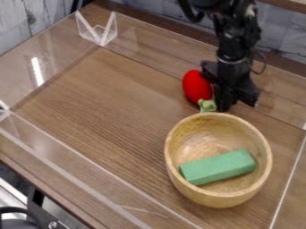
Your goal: Move the red fruit to the left side of the table
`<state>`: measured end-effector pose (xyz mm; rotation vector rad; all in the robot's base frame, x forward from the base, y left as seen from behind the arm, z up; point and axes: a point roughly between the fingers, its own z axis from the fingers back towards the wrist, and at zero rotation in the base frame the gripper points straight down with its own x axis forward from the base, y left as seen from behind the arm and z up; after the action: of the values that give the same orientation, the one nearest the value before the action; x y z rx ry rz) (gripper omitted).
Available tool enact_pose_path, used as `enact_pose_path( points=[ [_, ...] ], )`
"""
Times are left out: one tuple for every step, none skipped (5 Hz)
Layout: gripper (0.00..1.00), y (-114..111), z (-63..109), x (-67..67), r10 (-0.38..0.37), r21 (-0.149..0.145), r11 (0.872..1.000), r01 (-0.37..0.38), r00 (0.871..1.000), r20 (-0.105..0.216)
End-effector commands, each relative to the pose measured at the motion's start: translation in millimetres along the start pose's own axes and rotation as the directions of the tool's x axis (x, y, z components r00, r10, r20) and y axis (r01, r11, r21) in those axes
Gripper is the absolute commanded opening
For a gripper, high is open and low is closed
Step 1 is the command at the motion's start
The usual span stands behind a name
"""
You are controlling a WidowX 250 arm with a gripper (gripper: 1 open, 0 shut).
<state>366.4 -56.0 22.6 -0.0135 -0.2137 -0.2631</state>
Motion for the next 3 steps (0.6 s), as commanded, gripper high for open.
enact_pose_path(
  points=[
    [1.00,2.4,11.2,11.2,0.028,0.003,1.000,-0.028,0.999,0.043],
    [0.00,8.8,15.1,11.3,0.008,0.000,1.000,-0.009,0.999,0.041],
    [0.00,10.8,11.5,12.5,0.028,0.006,1.000,-0.029,0.999,0.040]
  ],
)
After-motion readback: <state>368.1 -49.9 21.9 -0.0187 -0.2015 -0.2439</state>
